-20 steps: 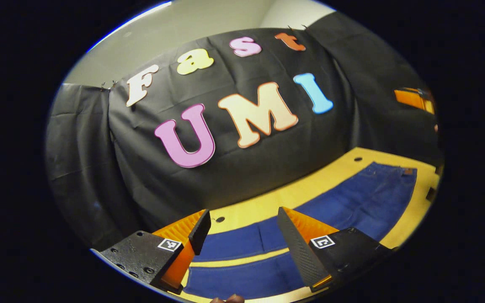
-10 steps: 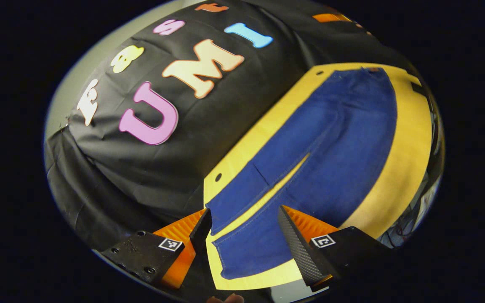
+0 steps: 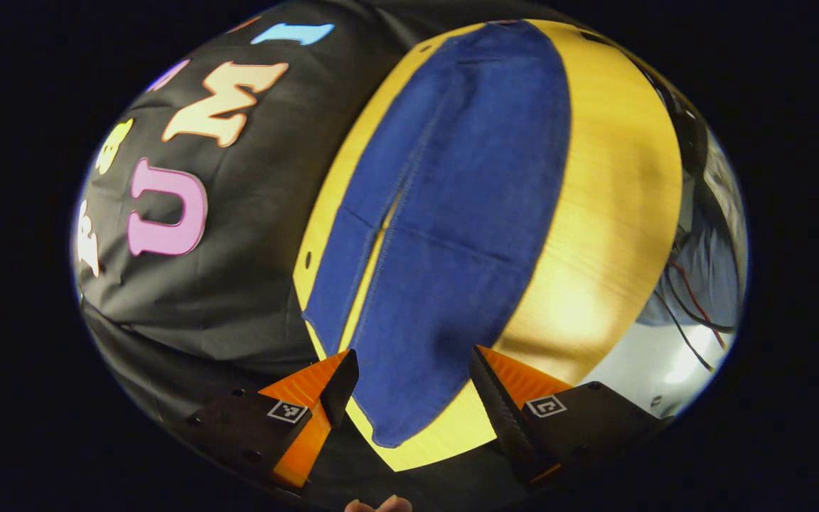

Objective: Grasp the waist and the cuffs of the jeans and fold them to make the two legs overlap; first hold the waist and fold one-third of the jeans toward the cuffs, then hold the cuffs and fold the remaining one-third in the same direction to finish folding.

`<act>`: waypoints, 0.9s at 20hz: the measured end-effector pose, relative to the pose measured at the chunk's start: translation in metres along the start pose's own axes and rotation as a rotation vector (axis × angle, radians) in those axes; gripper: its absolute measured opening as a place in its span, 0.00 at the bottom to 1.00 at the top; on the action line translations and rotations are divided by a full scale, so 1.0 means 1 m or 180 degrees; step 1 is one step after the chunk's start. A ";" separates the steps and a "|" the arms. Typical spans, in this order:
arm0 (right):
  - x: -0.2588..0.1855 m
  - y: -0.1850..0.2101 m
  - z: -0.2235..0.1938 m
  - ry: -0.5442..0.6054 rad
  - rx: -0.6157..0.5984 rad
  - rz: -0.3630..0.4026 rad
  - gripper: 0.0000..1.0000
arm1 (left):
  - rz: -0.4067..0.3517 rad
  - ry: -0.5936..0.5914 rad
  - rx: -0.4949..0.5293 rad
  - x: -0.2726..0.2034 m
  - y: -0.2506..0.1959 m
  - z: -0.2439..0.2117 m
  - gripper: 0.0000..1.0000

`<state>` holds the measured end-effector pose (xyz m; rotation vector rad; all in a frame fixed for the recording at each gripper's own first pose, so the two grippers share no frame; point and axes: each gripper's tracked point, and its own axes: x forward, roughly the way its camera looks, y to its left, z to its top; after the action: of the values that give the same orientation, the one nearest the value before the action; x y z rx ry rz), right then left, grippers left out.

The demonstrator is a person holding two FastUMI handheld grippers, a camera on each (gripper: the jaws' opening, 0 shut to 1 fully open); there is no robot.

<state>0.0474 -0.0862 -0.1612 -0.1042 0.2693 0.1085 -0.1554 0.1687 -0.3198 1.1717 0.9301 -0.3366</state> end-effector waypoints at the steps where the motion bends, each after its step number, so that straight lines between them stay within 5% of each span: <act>1: 0.001 -0.001 0.000 0.0004 -0.0005 -0.0010 0.99 | -0.0064 0.0030 0.0044 0.004 -0.007 -0.003 0.95; 5: 0.006 0.002 -0.009 0.0075 -0.0103 -0.0001 1.00 | -0.0141 0.0092 0.0339 0.015 -0.016 -0.010 1.00; 12: 0.005 0.001 -0.023 0.0146 -0.0116 -0.0057 0.99 | -0.0210 0.0019 0.0584 0.042 -0.002 -0.006 0.93; 13: 0.004 0.000 -0.026 0.0156 -0.0103 -0.0075 0.99 | -0.0259 0.0043 0.0539 0.047 -0.006 -0.009 0.87; 17: 0.002 -0.003 -0.031 0.0200 -0.0144 -0.0111 0.99 | -0.0236 0.0114 0.0511 0.047 -0.021 -0.010 0.24; 18: 0.002 -0.005 -0.031 0.0201 -0.0174 -0.0119 0.99 | -0.0192 0.0115 0.0477 0.050 -0.020 -0.011 0.18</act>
<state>0.0419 -0.0947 -0.1913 -0.1672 0.3273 0.0755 -0.1437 0.1822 -0.3717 1.2918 0.9863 -0.4410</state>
